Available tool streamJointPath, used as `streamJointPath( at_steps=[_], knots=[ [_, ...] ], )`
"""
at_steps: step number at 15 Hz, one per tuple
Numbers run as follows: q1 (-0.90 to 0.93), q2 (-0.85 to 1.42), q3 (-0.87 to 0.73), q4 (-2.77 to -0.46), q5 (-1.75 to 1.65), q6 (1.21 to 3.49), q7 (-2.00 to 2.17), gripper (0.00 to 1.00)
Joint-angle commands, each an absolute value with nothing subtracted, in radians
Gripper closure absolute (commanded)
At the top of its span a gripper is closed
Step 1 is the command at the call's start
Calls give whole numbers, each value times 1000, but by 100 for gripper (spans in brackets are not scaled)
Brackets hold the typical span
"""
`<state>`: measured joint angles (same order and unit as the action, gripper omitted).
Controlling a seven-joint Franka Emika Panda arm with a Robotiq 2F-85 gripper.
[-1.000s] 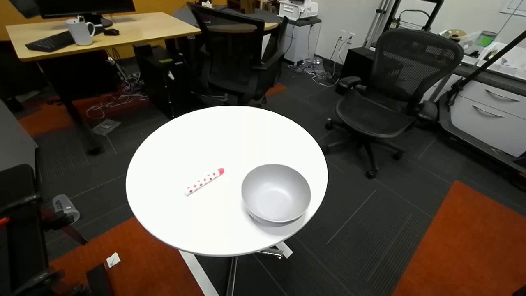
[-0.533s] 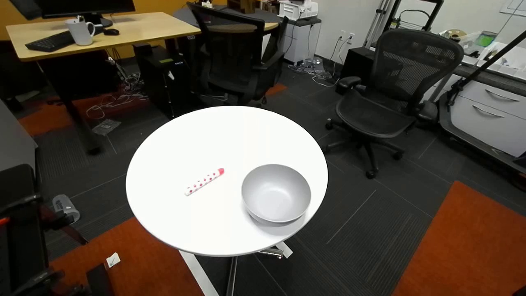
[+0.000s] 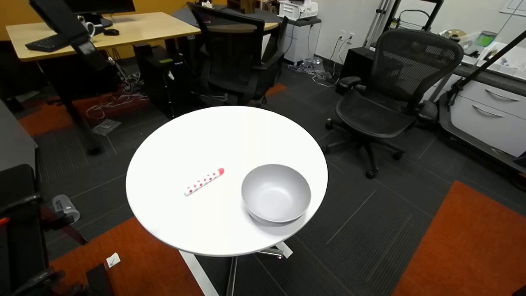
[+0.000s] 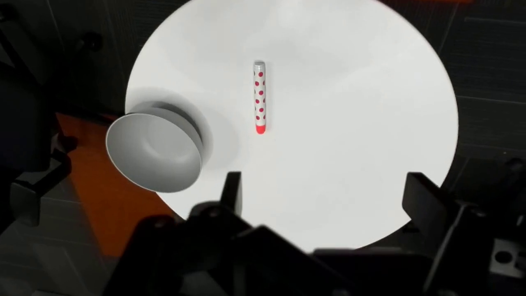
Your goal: Pick the white tube and place it in the open drawer
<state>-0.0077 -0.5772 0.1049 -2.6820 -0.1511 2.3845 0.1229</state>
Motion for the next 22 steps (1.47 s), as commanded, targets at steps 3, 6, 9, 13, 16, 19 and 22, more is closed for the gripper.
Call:
streamJointPath(
  at_steps=[3,6,9,13,16,19,22],
  knots=[
    [-53,-356,39,-2687,-165,2593,75,0],
    [-66,-232,11,-2670,-162,2677,51,0],
    [-78,-112,-12,-2641,-167,2732,27,0],
    [-74,33,-42,-2574,-155,2767,-33,0],
    [-74,130,-56,-2509,-145,2759,-78,0],
    [-77,216,-59,-2442,-132,2754,-101,0],
    [-82,287,-51,-2380,-121,2746,-121,0]
  ],
)
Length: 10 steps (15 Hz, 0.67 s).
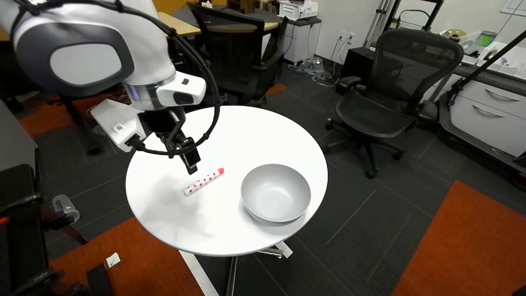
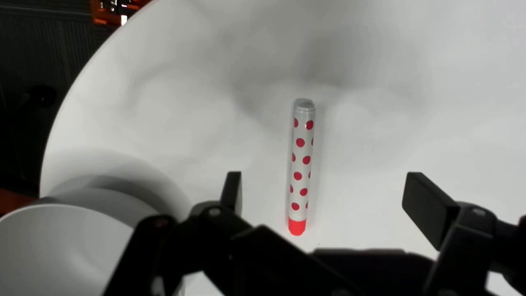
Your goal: Pick the white tube and place it in the open drawer
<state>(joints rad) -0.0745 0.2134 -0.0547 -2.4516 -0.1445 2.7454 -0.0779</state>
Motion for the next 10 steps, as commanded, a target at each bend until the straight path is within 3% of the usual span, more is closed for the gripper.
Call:
streamJointPath(
  at_steps=[1,10],
  knots=[
    [-83,308,-50,-2359,-121,2741,-124,0],
    [-108,460,-38,-2222,-105,2721,-142,0]
  ],
)
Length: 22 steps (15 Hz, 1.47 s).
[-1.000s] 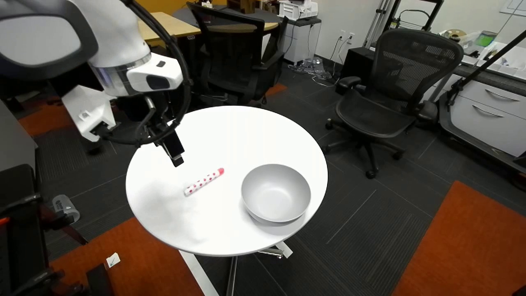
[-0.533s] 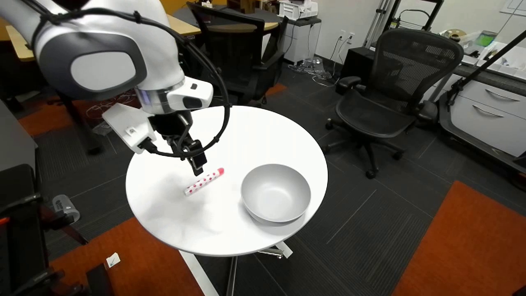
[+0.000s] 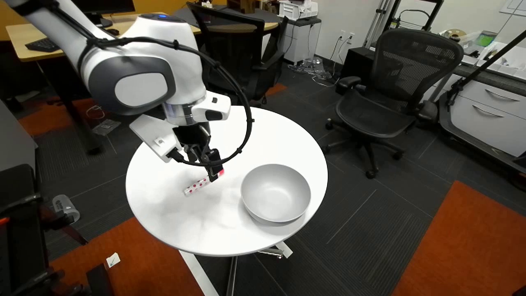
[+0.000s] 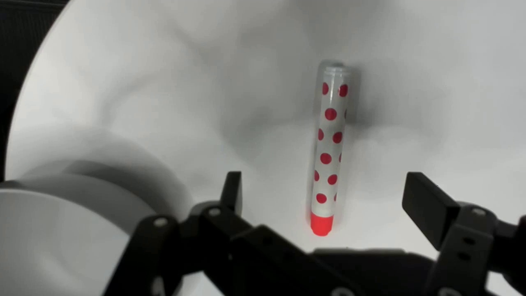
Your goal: Pick the white tube and place it in the open drawer
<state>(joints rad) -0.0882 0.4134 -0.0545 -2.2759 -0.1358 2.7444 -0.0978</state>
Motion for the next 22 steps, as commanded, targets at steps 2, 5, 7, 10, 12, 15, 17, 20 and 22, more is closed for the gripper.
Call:
streamJointPath(
  at_steps=[2,5,7,10,12,15,17,20,22],
  knots=[
    [-114,487,-34,-2203,-101,2719,-142,0],
    [-124,521,-28,-2180,-95,2713,-141,0],
    [-128,539,-27,-2167,-93,2708,-140,0],
    [-131,560,-25,-2150,-93,2702,-138,0],
    [-130,571,-25,-2141,-95,2700,-138,26],
    [-131,582,-23,-2131,-94,2698,-136,51],
    [-132,586,-23,-2129,-94,2696,-134,64],
    [-127,584,-27,-2123,-95,2690,-128,88],
    [-111,580,-41,-2124,-107,2684,-110,100]
  ],
)
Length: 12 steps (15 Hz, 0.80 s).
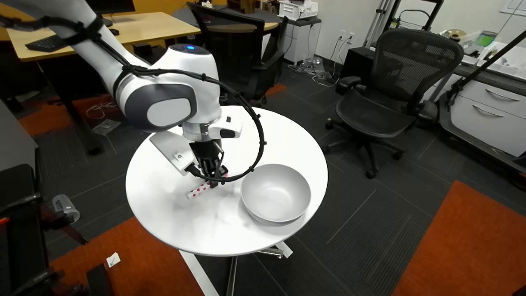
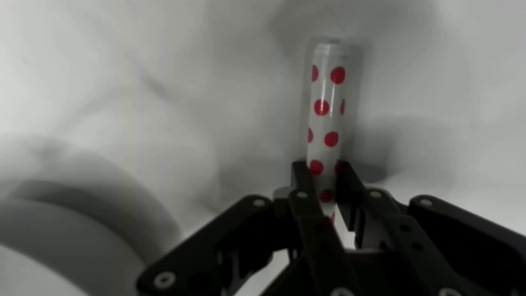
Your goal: Pick the white tube and place it in the open drawer
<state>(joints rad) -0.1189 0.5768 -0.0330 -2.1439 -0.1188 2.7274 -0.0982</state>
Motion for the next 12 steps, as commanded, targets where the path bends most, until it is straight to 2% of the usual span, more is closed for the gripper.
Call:
streamJointPath(
  at_steps=[1,6,12],
  knots=[
    [-99,566,-47,-2129,-111,2678,-95,96],
    [-54,438,-37,-2166,-114,2644,-73,95],
    [-28,278,-92,-2106,-170,2495,-44,95]
  ],
)
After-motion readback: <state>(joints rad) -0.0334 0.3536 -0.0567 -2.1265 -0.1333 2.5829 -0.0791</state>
